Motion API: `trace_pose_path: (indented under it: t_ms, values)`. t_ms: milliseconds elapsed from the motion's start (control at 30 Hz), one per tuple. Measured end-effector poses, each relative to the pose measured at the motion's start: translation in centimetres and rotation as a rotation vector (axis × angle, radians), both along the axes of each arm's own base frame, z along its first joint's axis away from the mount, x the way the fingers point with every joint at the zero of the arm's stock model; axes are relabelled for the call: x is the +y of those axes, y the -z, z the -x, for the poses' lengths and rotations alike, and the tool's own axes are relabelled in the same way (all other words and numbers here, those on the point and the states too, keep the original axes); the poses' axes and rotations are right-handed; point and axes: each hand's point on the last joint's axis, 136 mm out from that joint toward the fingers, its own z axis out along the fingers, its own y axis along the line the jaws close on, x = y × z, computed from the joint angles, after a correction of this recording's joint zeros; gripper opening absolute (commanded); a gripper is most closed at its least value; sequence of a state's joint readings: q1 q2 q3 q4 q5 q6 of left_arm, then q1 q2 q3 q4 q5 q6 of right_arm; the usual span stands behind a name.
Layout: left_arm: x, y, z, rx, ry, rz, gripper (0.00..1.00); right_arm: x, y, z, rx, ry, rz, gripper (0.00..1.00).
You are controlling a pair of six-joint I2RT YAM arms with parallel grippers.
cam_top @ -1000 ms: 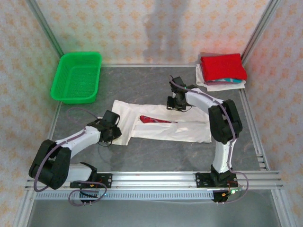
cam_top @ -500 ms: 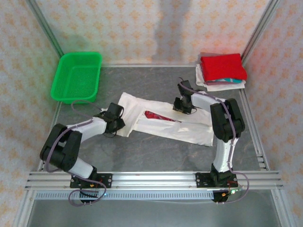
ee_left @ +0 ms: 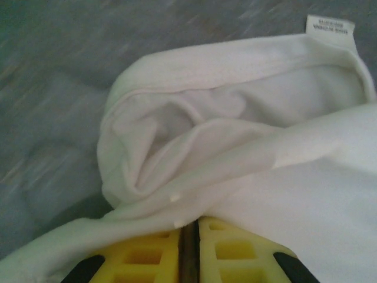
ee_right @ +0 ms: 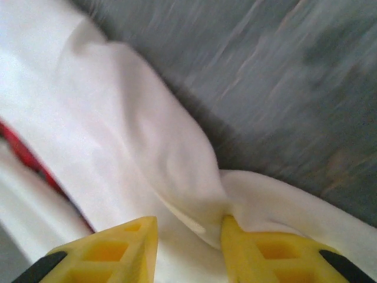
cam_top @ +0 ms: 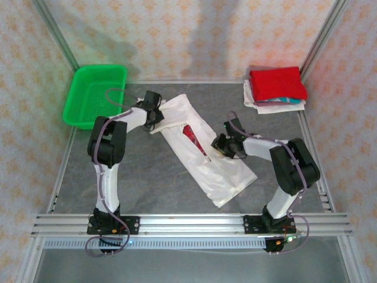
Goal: Fold and stack the t-shirts
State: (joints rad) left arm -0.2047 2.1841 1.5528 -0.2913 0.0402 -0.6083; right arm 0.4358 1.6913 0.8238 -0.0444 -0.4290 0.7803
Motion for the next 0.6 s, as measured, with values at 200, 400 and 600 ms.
trace_pose_path:
  t_ms: [200,400,600]
  values:
    - [-0.5,-0.5,-2.3,0.019,0.052,-0.033,0.15,3.9,-0.6,2.8,0.003,0.033,-0.106,0.39]
    - [0.2,-1.2,0.6,0.058,0.066,-0.049,0.17,3.6,-1.7,2.5,-0.002,0.019,-0.036,0.42]
    - [0.4,-3.7,4.7,0.036,0.06,-0.033,0.16,6.8,-8.3,-3.7,-0.186,-0.18,0.087,0.42]
